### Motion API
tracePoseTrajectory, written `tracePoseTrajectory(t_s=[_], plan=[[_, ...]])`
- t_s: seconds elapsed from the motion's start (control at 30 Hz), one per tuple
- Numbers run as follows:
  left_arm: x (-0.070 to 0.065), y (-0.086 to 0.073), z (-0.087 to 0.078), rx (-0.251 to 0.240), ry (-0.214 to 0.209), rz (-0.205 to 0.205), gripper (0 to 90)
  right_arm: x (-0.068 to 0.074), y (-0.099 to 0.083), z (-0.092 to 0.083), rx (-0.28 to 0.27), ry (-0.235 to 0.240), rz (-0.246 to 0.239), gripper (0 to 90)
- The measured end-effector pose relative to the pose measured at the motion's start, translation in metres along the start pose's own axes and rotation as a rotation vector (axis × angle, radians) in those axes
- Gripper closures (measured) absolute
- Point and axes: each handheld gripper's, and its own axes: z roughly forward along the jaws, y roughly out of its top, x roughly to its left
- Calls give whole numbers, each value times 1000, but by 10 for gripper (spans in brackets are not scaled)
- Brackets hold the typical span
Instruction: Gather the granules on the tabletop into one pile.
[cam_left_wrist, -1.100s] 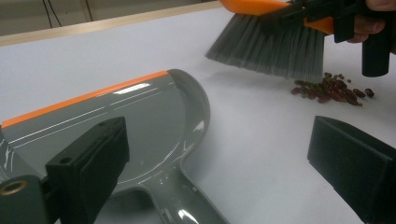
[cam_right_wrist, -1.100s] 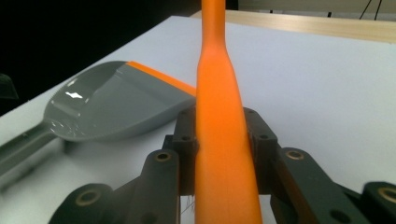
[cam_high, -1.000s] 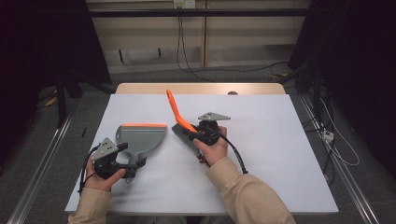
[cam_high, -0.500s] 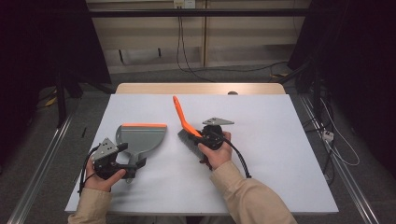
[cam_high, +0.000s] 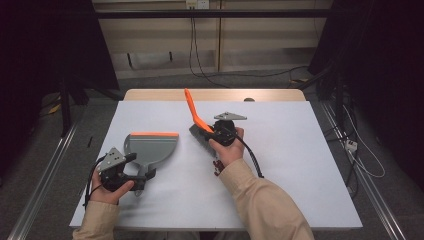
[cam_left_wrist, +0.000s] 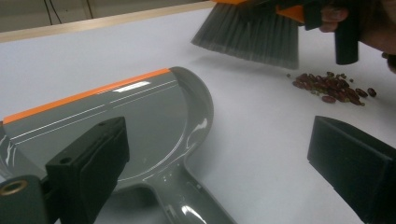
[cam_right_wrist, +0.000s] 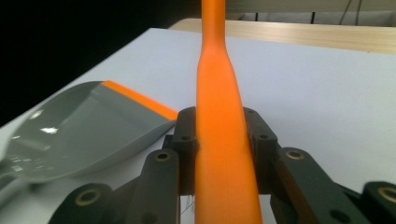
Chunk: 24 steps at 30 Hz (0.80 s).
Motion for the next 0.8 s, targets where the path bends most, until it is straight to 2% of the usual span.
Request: tracePoseTrajectory(t_s=[0.1, 0.23, 0.4, 0.5, 0.57, 0.67, 0.8], plan=[[1, 0, -2, -3, 4, -8, 55, -5, 1, 9, 4, -21, -8, 711], [2, -1, -4, -3, 8, -8, 55, -6, -6, 9, 38, -29, -46, 711], [1, -1, -3, -2, 8, -4, 55, -3, -12, -2, 49, -11, -69, 711], [-1, 0, -3, -4, 5, -2, 55, 0, -13, -9, 48, 0, -65, 711], [-1, 0, -2, 3, 4, 5, 55, 2, -12, -11, 27, 10, -66, 711], [-1, 0, -2, 3, 6, 4, 55, 5, -9, -9, 1, 18, -65, 711], [0, 0, -2, 3, 4, 2, 55, 13, -14, 1, 25, 25, -80, 711]])
